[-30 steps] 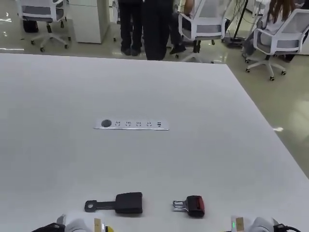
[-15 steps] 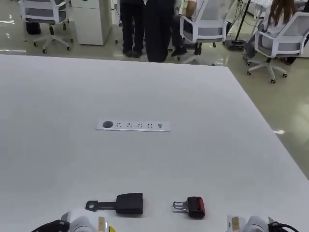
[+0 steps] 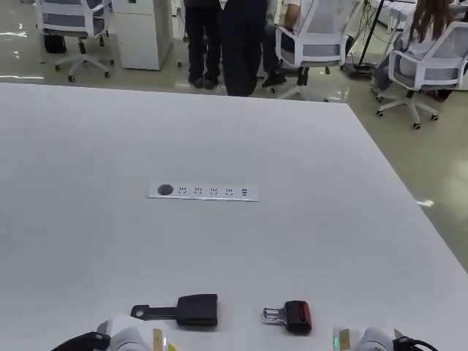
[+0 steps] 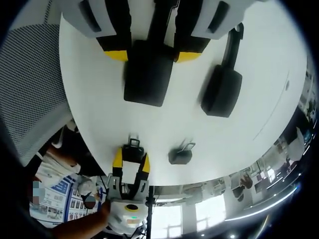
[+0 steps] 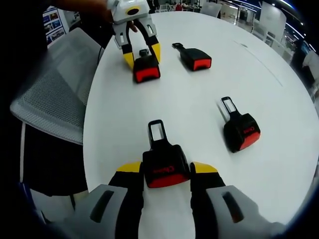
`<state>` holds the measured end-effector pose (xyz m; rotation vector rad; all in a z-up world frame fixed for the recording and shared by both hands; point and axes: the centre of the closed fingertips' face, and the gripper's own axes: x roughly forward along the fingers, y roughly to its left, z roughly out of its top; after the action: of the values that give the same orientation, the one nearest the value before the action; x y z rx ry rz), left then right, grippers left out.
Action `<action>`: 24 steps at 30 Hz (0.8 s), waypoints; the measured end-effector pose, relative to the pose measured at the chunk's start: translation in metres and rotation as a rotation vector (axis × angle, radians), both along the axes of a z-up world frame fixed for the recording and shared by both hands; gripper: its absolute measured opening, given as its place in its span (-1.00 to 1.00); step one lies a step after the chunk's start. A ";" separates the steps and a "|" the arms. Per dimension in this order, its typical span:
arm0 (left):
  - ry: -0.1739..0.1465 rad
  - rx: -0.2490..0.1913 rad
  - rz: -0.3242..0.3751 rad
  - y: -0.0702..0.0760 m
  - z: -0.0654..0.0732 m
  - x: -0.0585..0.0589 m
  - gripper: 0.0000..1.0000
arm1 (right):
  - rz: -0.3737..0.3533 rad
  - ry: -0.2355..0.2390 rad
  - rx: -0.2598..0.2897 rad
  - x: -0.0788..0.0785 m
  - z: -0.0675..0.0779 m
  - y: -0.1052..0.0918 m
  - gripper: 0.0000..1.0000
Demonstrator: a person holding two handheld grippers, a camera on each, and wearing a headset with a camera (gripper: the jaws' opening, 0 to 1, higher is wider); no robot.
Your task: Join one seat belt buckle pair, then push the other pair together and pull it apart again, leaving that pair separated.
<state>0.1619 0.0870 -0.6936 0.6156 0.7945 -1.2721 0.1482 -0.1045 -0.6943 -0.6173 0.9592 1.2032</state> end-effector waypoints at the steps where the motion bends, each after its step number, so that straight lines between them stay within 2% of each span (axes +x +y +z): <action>1: 0.000 0.001 0.000 0.000 0.000 0.000 -0.32 | 0.000 -0.001 0.003 0.001 0.000 0.002 -0.31; 24: 0.009 0.021 0.017 0.000 -0.001 0.000 -0.32 | 0.022 -0.025 0.060 0.011 -0.002 0.054 -0.31</action>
<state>0.1624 0.0869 -0.6944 0.6192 0.8196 -1.2529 0.1592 -0.0509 -0.6963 -0.5945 0.8942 1.2368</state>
